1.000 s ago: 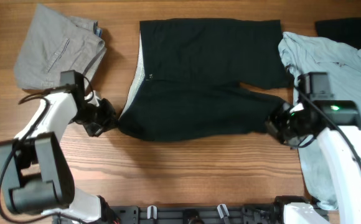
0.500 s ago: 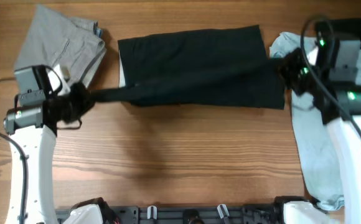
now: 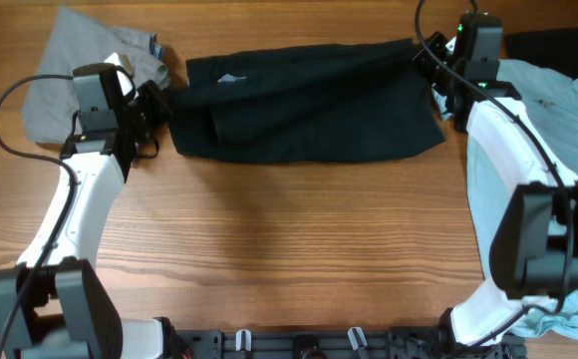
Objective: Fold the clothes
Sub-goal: 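Fold the trouser legs upward onto the waistband with both grippers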
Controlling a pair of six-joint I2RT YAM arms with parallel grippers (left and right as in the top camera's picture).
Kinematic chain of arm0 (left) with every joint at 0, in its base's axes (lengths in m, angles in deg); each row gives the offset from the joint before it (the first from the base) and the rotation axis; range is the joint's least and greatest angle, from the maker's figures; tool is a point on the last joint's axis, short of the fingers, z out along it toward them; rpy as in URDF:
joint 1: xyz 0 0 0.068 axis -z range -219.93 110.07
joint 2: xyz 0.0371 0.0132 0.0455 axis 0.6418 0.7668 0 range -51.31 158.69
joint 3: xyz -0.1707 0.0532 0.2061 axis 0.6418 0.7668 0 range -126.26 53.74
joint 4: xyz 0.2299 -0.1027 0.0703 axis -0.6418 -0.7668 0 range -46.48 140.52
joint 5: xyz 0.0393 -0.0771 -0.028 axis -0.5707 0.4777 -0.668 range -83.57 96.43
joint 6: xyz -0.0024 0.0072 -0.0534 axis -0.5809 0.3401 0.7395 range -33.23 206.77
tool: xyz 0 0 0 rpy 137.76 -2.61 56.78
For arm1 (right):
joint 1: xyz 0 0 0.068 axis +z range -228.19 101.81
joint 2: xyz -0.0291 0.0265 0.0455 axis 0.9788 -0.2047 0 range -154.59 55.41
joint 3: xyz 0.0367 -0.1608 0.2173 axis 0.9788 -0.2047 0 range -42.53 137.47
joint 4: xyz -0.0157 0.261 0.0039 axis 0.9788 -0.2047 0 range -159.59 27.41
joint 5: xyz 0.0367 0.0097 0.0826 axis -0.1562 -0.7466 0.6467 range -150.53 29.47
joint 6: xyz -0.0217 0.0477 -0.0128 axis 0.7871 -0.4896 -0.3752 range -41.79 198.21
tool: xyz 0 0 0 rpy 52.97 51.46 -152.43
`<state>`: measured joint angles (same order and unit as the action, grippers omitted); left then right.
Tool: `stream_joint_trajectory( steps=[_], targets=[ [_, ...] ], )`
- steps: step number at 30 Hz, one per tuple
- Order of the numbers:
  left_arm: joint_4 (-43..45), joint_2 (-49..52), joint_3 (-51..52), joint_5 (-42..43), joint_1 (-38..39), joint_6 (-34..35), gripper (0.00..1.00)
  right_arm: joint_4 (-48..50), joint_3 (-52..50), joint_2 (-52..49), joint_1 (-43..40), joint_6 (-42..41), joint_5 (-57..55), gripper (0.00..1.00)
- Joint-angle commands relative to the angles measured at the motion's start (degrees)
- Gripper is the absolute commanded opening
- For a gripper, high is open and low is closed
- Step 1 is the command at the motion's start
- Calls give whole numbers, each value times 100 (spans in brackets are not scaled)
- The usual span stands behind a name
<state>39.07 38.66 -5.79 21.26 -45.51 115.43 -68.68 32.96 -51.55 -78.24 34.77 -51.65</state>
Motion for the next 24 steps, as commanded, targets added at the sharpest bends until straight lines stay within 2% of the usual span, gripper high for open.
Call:
stream_joint_trajectory(
  steps=[1, 5, 6, 7, 8, 9, 12, 13, 16, 19, 21, 22, 23, 24],
  targets=[
    [577, 369, -61, -339, -42, 503, 5, 282, 111, -446, -79, -24, -186, 13],
    [1029, 872, -61, -219, -11, 800, 11, 442, 111, -691, -79, -22, -140, 17],
    [1115, 968, -61, -212, 37, 802, 29, 450, 111, -704, -79, 4, -140, 33],
    [1191, 1040, -61, -251, 61, 802, 64, 455, 111, -706, -79, 125, -127, 59],
    [1217, 1067, -61, -282, 59, 800, 84, 448, 111, -699, -81, 439, 87, 71],
    [1226, 1067, -61, -315, 22, 800, 98, 396, 114, -673, -83, 721, 365, 74],
    [1051, 1043, -192, 205, -264, 754, 100, -476, 114, -553, -94, 1058, 1071, 77],
    [719, 1043, -315, 745, -433, 424, 100, -1661, 111, -555, -101, 1252, 723, 80],
    [-271, 1043, -437, 1115, -586, -249, 99, -3060, 103, -555, -116, 1665, -262, 85],
    [-1126, 1043, -435, 1106, -588, -955, 98, -3554, 42, -595, -116, 1912, -542, 87],
    [-1467, 1043, -435, 1084, -588, -1333, 98, -3438, -24, -706, -116, 2039, -138, 88],
    [-1591, 1043, -435, 1060, -588, -1502, 96, -3248, -24, -822, -105, 2328, 376, 85],
    [-1626, 1043, -435, 1019, -590, -1502, 96, -2986, -24, -1001, -74, 2444, 780, 75],
    [-1620, 1043, -435, 1021, -590, -1502, 96, -2881, -24, -1108, -48, 2437, 789, 55]
  ],
)
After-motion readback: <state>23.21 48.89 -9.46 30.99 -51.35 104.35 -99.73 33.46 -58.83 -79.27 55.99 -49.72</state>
